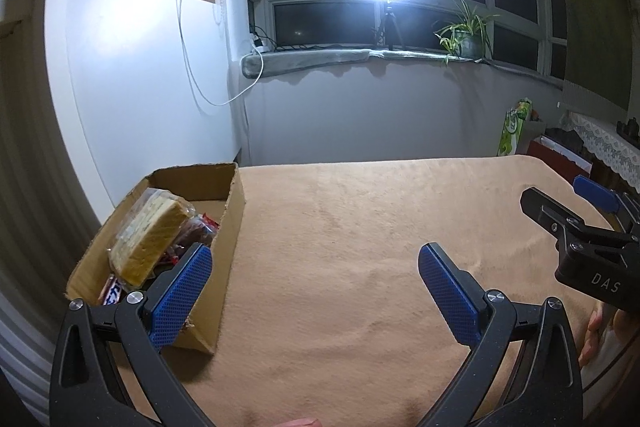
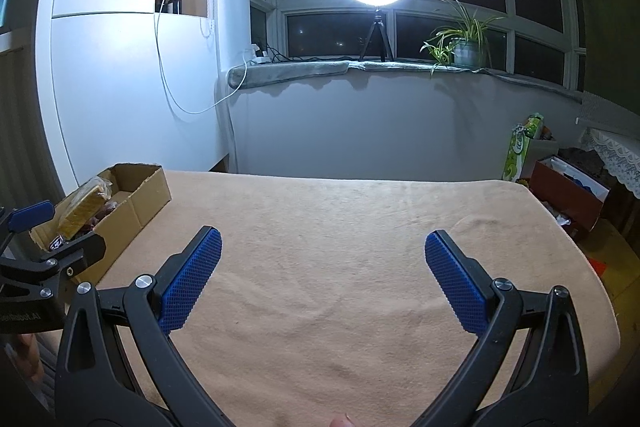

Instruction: Organize snacks

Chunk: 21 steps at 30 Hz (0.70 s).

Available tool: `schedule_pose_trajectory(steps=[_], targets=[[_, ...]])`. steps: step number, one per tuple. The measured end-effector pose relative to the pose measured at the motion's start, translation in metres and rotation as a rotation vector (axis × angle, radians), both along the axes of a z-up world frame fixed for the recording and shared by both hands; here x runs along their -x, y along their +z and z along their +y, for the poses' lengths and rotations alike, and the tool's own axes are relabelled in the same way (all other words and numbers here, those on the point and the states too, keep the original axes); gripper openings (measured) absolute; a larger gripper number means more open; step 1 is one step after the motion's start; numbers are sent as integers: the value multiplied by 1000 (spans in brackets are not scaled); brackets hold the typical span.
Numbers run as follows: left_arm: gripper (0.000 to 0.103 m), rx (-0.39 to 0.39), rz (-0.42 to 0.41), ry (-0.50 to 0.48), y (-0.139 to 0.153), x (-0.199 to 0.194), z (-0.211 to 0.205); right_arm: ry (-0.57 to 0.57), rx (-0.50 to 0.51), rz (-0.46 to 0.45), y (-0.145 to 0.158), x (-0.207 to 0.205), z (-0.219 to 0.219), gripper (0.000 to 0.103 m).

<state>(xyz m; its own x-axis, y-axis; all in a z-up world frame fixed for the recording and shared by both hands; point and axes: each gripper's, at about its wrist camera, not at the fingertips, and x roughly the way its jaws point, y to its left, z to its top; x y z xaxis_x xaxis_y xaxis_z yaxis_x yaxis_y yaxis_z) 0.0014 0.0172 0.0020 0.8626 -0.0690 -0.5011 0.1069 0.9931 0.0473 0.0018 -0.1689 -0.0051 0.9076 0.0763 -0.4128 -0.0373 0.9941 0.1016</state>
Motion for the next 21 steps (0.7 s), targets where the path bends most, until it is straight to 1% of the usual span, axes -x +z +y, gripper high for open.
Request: schedule_pose_trajectory(steps=[21], targets=[[103,-17,9,-1,-2,-1,-8,0,-8,12,-6,-2,-2,103]])
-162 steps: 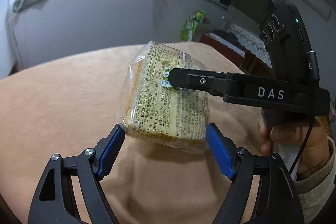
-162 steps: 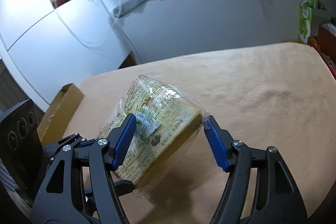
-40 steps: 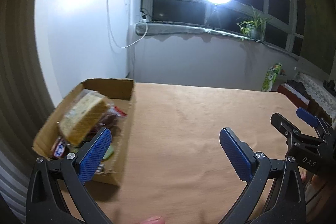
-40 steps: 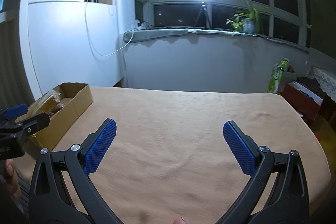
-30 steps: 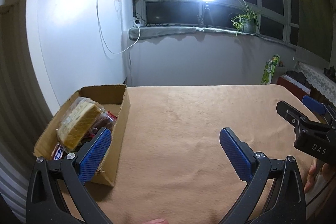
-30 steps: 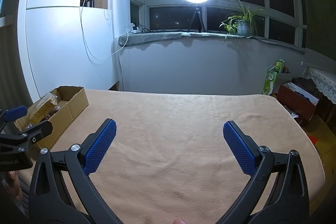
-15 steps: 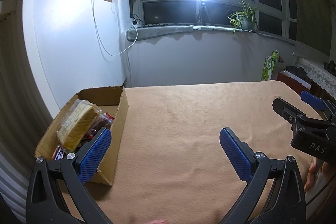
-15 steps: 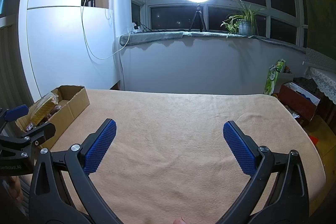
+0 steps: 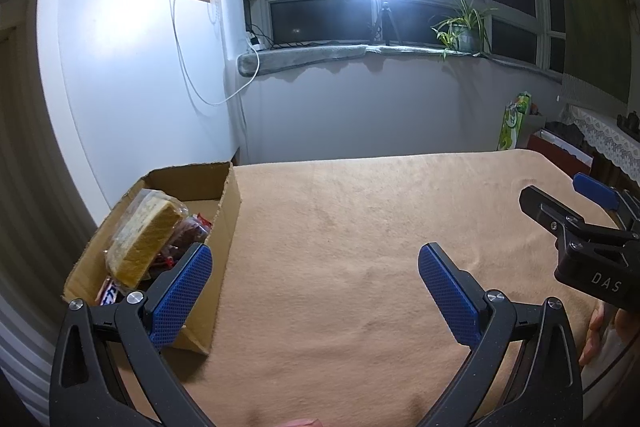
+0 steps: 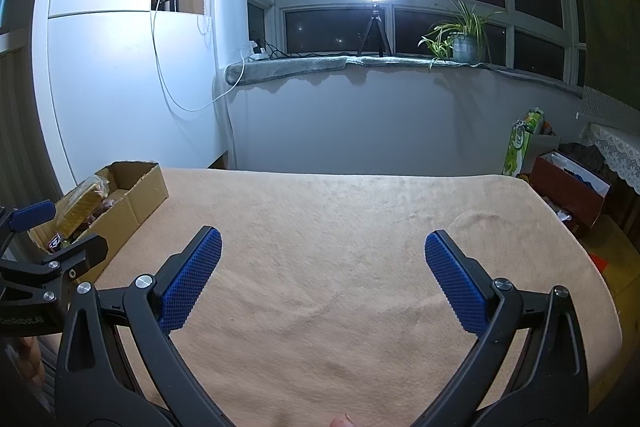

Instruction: Organize snacks

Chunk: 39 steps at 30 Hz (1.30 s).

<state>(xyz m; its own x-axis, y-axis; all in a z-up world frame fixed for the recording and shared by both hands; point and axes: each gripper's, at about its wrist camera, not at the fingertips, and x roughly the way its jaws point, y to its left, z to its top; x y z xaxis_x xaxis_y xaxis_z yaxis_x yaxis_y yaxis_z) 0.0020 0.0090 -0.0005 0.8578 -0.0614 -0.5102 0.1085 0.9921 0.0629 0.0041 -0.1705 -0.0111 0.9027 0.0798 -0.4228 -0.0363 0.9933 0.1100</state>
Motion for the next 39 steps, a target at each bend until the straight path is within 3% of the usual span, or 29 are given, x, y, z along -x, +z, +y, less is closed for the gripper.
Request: schedule_pose_trajectory(steps=[39], targets=[[103,-4,19,-1,-9,-3,3,1,-2,13,-5,-3,-2,103]])
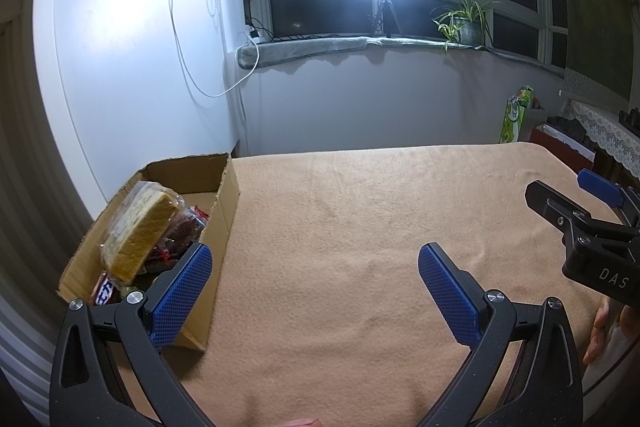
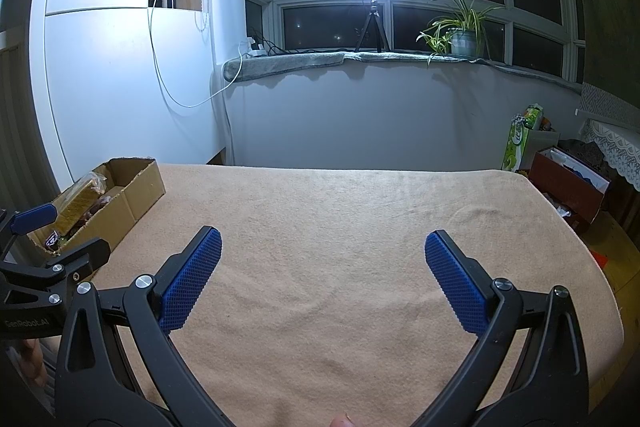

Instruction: Organize snacks

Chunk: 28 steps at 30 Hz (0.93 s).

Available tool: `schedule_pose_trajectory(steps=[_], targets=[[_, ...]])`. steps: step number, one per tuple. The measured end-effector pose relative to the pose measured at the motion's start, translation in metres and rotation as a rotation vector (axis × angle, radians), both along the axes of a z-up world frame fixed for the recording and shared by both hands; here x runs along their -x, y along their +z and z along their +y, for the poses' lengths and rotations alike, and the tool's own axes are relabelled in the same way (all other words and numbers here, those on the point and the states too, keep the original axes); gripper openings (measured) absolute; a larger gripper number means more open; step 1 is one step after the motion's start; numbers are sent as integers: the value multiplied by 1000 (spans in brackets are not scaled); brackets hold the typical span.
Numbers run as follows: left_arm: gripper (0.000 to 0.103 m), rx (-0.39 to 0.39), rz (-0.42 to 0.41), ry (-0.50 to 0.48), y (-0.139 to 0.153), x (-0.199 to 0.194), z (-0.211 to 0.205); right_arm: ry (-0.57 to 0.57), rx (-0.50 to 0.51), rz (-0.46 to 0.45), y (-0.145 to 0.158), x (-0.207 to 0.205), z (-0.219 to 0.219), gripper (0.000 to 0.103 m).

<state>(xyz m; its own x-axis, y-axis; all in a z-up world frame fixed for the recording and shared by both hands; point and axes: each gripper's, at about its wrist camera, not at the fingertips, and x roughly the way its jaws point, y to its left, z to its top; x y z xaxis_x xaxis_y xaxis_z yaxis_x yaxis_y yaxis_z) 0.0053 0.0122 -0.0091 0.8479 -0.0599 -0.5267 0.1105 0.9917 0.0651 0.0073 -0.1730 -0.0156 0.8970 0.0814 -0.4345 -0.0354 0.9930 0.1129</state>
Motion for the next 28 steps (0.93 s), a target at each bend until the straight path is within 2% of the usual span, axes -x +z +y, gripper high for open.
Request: schedule_pose_trajectory(steps=[22,25,28], targets=[[103,15,4,-14,-2,0,1,-3,-3,5,-3,3,1,103],[103,2,-32,25,-1,6,2,-2,-2,7,-5,4,0,103],[103,2,-30,26,0,6,3,-3,-2,7,-5,4,1,103]])
